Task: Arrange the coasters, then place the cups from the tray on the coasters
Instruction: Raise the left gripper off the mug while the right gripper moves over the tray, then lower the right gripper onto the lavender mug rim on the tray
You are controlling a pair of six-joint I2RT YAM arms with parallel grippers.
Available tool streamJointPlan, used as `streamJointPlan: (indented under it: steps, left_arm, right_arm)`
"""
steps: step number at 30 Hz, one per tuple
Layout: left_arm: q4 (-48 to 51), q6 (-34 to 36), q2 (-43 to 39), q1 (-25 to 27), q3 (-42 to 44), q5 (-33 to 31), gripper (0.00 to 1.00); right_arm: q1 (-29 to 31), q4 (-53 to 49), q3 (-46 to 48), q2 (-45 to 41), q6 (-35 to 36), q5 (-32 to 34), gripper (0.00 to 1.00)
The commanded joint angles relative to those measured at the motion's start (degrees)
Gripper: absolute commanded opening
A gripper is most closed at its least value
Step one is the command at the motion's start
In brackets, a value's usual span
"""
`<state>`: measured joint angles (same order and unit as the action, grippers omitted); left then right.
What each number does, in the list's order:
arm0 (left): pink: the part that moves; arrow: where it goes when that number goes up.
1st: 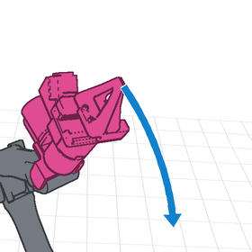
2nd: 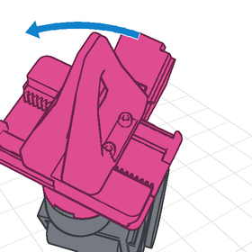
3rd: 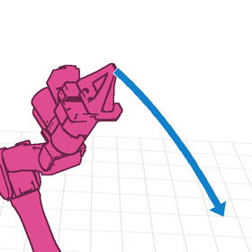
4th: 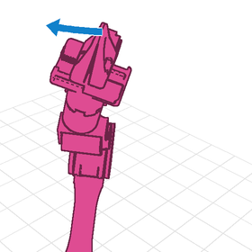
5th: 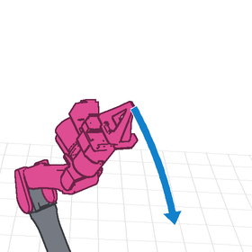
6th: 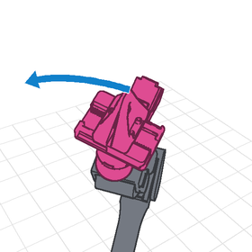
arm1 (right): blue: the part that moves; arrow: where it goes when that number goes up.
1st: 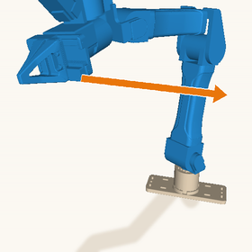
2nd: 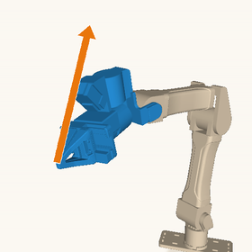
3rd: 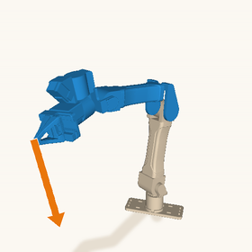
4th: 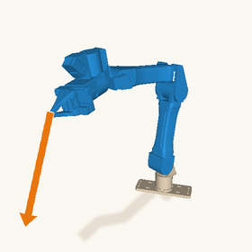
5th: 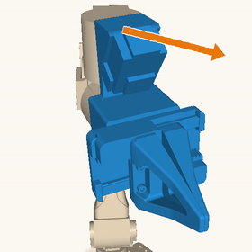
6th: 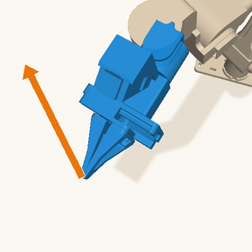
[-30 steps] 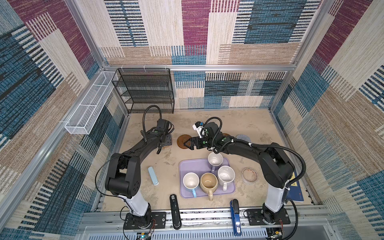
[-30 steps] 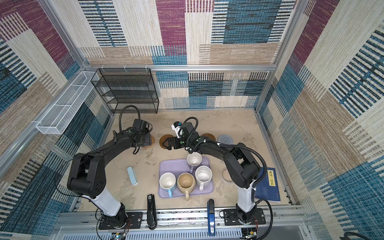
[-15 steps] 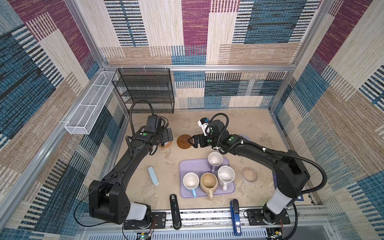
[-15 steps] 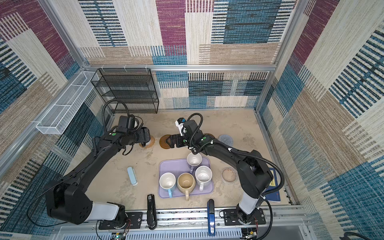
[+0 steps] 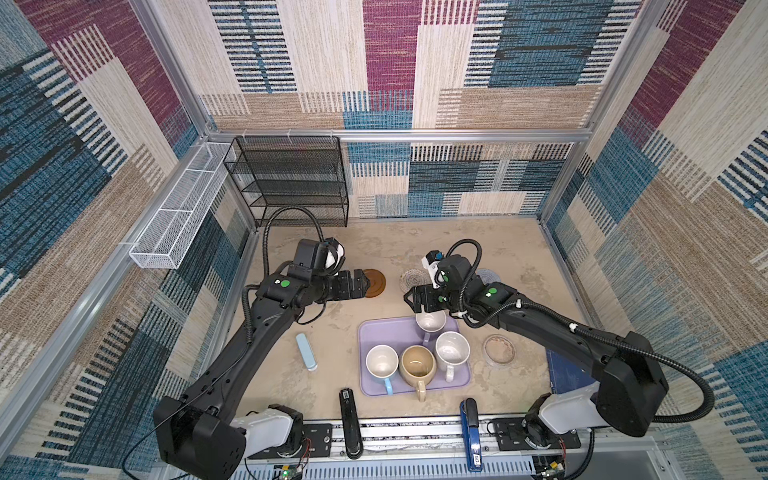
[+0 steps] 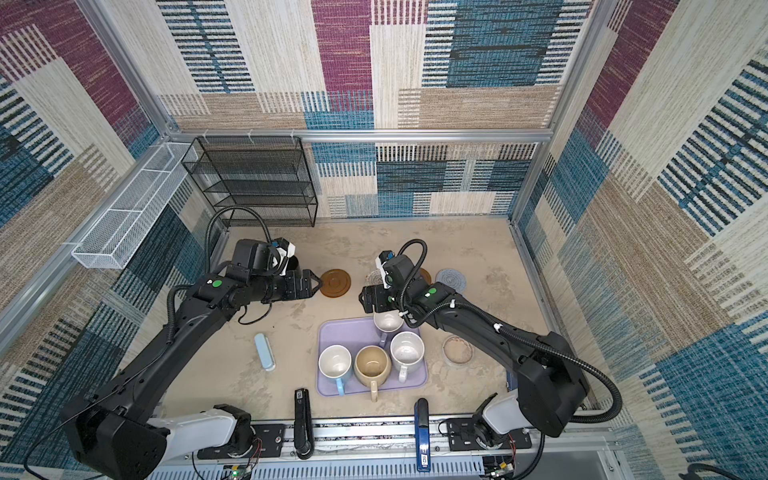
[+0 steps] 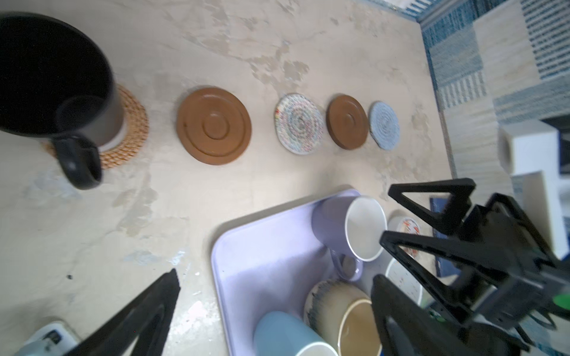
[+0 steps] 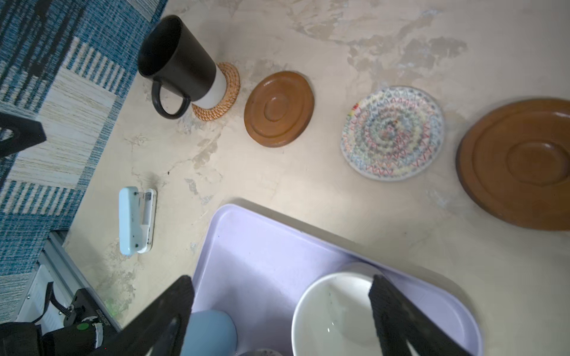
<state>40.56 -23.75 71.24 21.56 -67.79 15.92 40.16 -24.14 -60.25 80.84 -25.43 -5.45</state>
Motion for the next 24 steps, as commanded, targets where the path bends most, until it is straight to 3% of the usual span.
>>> streamJointPlan:
  steps: [1,5,12,24]
  left_arm:
    - [1.3,-2.3,-0.7,3.2,1.0,2.5,1.00]
    - [1.3,-5.9,-0.5,7.9,2.5,-1.5,0.99]
    - [0.9,-8.1,1.3,12.7,2.8,-3.5,0.99]
    - [-1.7,-10.5,3.6,15.4,3.4,-4.1,0.99]
  right_arm:
    - [0.6,-3.8,1.4,-1.9,-2.5,1.8,0.84]
    - [2.2,-4.5,3.4,-3.2,-4.9,1.4,0.72]
    - [5.5,-6.3,4.0,-2.9,-8.0,4.6,0.63]
    - [6.8,-9.9,3.2,-2.6,-10.4,3.4,0.44]
